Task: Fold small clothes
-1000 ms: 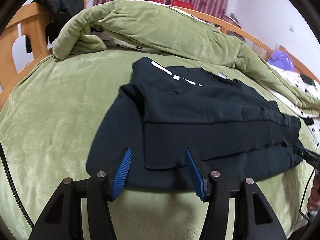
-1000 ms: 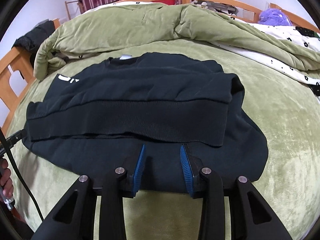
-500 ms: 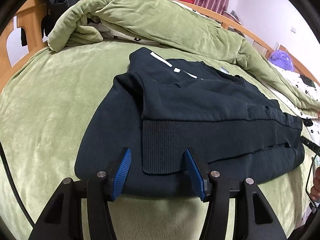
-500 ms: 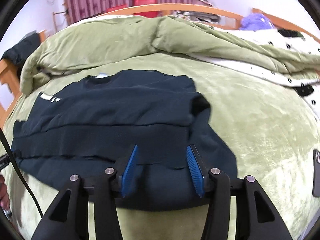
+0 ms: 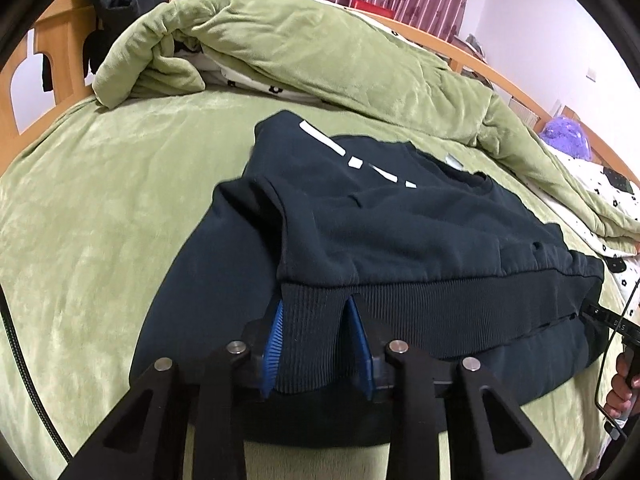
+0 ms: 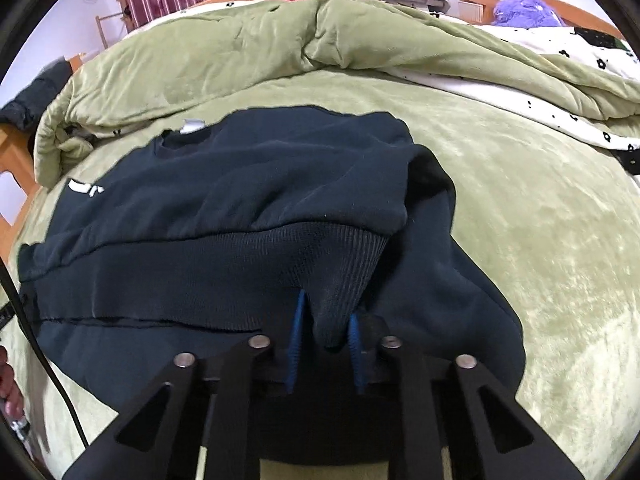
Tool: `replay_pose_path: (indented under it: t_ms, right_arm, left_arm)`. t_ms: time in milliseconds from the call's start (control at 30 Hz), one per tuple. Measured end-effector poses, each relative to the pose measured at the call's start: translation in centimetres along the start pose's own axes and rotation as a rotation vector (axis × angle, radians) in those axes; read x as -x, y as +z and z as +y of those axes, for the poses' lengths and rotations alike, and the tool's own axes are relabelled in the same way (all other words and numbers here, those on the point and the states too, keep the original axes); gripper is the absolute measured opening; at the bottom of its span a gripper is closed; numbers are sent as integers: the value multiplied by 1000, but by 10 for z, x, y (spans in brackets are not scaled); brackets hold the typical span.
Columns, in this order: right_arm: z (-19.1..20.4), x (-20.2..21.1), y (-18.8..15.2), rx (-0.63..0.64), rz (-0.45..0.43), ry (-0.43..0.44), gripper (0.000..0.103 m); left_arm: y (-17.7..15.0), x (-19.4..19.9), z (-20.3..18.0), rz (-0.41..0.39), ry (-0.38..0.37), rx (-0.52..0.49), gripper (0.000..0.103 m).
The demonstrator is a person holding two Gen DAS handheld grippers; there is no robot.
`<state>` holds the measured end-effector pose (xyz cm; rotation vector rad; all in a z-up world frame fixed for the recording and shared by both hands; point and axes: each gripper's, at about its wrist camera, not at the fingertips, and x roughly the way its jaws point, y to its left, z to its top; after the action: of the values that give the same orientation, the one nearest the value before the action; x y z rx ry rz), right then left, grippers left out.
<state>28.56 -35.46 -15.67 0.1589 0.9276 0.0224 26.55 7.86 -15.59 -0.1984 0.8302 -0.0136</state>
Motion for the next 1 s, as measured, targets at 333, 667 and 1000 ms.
replay_pose_path:
  t_ms: [333,667,1000]
  right_arm:
    - [-2,-9,23,-69,-62,81,16]
    - [5,-8,22,40,-47,-40,28]
    - [31,51,-13,145,-93,21,28]
  left_arm:
    - [21,-8,4,-70,-13,46,28]
    - [15,-15,-2,-29,43,7,50]
    - [-31,11,-9,-26,67,-40,58]
